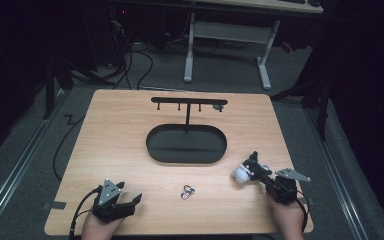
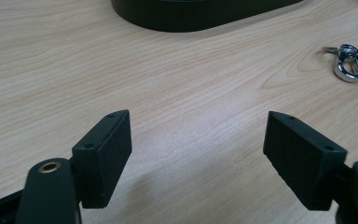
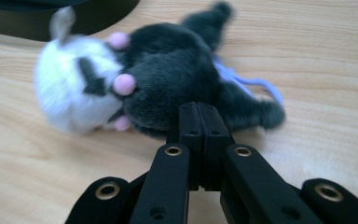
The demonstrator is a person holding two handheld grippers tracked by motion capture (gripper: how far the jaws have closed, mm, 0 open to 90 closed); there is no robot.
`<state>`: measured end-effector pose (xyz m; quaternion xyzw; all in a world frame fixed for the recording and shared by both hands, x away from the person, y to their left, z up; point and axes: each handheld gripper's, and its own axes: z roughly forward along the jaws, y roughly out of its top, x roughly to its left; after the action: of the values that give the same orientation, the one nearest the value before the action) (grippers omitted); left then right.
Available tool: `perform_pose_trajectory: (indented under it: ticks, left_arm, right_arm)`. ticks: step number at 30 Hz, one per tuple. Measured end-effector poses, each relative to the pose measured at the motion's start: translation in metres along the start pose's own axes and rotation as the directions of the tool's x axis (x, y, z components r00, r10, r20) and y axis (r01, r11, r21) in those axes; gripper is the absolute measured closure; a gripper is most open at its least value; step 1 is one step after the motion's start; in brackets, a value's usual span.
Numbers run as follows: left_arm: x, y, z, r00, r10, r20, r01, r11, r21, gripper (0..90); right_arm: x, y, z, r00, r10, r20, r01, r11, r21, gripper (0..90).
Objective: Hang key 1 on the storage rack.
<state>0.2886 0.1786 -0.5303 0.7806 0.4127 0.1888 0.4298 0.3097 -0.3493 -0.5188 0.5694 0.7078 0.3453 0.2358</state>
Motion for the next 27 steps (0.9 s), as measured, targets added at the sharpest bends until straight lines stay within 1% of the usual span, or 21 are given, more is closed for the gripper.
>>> perform_pose_trajectory:
  ticks: [1,4,8,11,15,17,19,21,22,23,24,25,27]
  left_arm:
    - [0.000,-0.001,-0.002,1.0000,-0.002,-0.002,0.002,1.0000,0.001,24.1]
    - [0.000,-0.005,-0.007,1.0000,0.000,-0.010,0.000,1.0000,0.002,24.1]
    - [0.001,-0.008,-0.012,0.9998,-0.006,-0.017,0.006,1.0000,-0.002,24.2]
    - [0.003,-0.013,-0.018,0.9995,-0.017,-0.025,0.017,0.9998,-0.005,24.2]
    - [0.005,-0.015,-0.021,0.9993,-0.024,-0.029,0.024,0.9997,-0.003,24.2]
    - [0.005,-0.015,-0.022,0.9993,-0.023,-0.030,0.023,0.9997,-0.008,24.2]
    - [0.005,-0.014,-0.023,0.9994,-0.022,-0.026,0.021,0.9997,-0.012,24.2]
    - [0.005,-0.014,-0.024,0.9995,-0.020,-0.024,0.020,0.9997,-0.016,24.2]
    - [0.005,-0.014,-0.024,0.9995,-0.020,-0.024,0.020,0.9997,-0.016,24.2]
    - [0.005,-0.013,-0.024,0.9996,-0.019,-0.021,0.019,0.9996,-0.020,24.2]
    - [0.005,-0.013,-0.024,0.9996,-0.019,-0.021,0.019,0.9996,-0.020,24.2]
    - [0.005,-0.011,-0.023,0.9997,-0.016,-0.019,0.016,0.9996,-0.021,24.2]
    - [0.004,-0.010,-0.022,0.9998,-0.012,-0.015,0.012,0.9997,-0.023,24.2]
  right_arm:
    - [-0.002,0.001,0.002,1.0000,-0.010,0.000,0.010,1.000,0.002,90.0]
    - [-0.004,0.008,0.010,0.9999,-0.013,-0.006,0.013,1.000,0.023,89.9]
    - [-0.001,0.017,0.020,0.9984,-0.046,-0.034,0.047,0.999,0.025,89.9]
    - [0.005,0.020,0.026,0.9961,-0.064,-0.061,0.066,0.997,0.029,90.0]
    - [0.016,0.021,0.033,0.9912,-0.098,-0.089,0.102,0.994,0.038,90.0]
    - [0.021,0.022,0.034,0.9894,-0.113,-0.091,0.117,0.992,0.039,90.0]
    - [0.022,0.023,0.032,0.9901,-0.112,-0.085,0.115,0.993,0.034,89.7]
    - [0.023,0.024,0.026,0.9913,-0.107,-0.076,0.108,0.994,0.003,89.7]
    - [0.023,0.024,0.026,0.9913,-0.107,-0.076,0.108,0.994,0.003,89.7]
    - [0.025,0.026,0.017,0.9921,-0.102,-0.073,0.099,0.994,-0.036,89.8]
    - [0.025,0.026,0.017,0.9921,-0.102,-0.073,0.099,0.994,-0.036,89.8]
    - [0.030,0.027,0.007,0.9933,-0.085,-0.078,0.079,0.994,-0.077,89.8]
    - [0.038,0.029,-0.002,0.9920,-0.086,-0.092,0.076,0.991,-0.111,89.8]
